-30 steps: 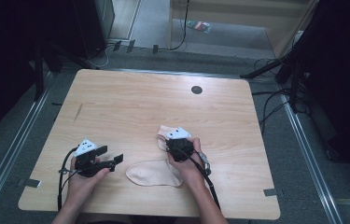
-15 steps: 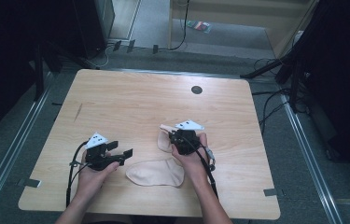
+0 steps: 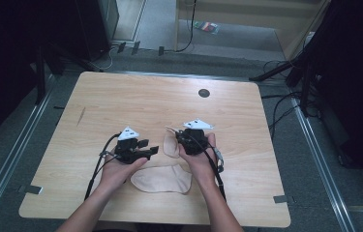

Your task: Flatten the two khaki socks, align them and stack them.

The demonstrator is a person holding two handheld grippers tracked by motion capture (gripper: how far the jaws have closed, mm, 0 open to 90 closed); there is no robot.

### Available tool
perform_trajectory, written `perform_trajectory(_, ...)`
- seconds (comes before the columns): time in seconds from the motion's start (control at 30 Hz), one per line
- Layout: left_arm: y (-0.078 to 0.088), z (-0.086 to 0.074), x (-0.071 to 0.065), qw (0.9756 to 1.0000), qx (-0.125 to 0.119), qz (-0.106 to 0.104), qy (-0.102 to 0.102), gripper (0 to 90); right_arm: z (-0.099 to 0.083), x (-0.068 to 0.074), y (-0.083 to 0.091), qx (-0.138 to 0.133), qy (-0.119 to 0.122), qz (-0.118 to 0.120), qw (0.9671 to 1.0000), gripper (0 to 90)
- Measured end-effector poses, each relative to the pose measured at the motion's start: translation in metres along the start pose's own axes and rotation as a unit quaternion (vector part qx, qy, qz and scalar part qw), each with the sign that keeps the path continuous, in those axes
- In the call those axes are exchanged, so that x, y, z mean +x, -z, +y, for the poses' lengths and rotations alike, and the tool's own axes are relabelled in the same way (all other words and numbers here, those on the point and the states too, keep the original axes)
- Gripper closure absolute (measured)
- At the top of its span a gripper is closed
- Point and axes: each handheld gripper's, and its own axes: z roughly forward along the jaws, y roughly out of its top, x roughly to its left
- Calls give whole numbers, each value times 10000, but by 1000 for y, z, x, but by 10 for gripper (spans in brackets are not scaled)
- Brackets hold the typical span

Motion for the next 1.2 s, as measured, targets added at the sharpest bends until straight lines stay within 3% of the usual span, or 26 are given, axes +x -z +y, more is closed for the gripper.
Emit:
perform_trajectory(0.17,-21,7,-17,9996,150,103,-219,435,0,-1,-1,29,-7,-7,10000,830)
perform_trajectory(0.3,-37,10,-31,9974,290,306,-586,444,-1,-2,-1,74,-23,-10,10000,830)
perform_trajectory(0.43,-50,12,-36,9954,533,423,-672,488,-1,-3,-1,81,-32,-5,10000,830)
perform_trajectory(0.57,-57,10,-39,9943,625,564,-660,547,0,-4,0,47,-48,-17,10000,830)
perform_trajectory(0.7,-59,7,-42,9892,653,822,-1027,645,-1,-5,1,54,-51,-42,10000,831)
perform_trajectory(0.77,-59,8,-42,9895,665,814,-996,704,-1,-6,2,62,-63,-46,10000,831)
perform_trajectory(0.87,-57,9,-39,9898,727,825,-910,868,-1,-7,3,55,-74,-62,9999,831)
perform_trajectory(0.93,-54,11,-37,9880,836,933,-905,888,-1,-6,4,-11,-63,-91,9999,833)
perform_trajectory(1.13,-44,15,-26,9900,904,843,-677,896,1,-8,10,-157,-68,-184,9997,836)
perform_trajectory(1.2,-38,17,-21,9926,881,667,-495,897,2,-10,12,-163,-78,-203,9996,836)
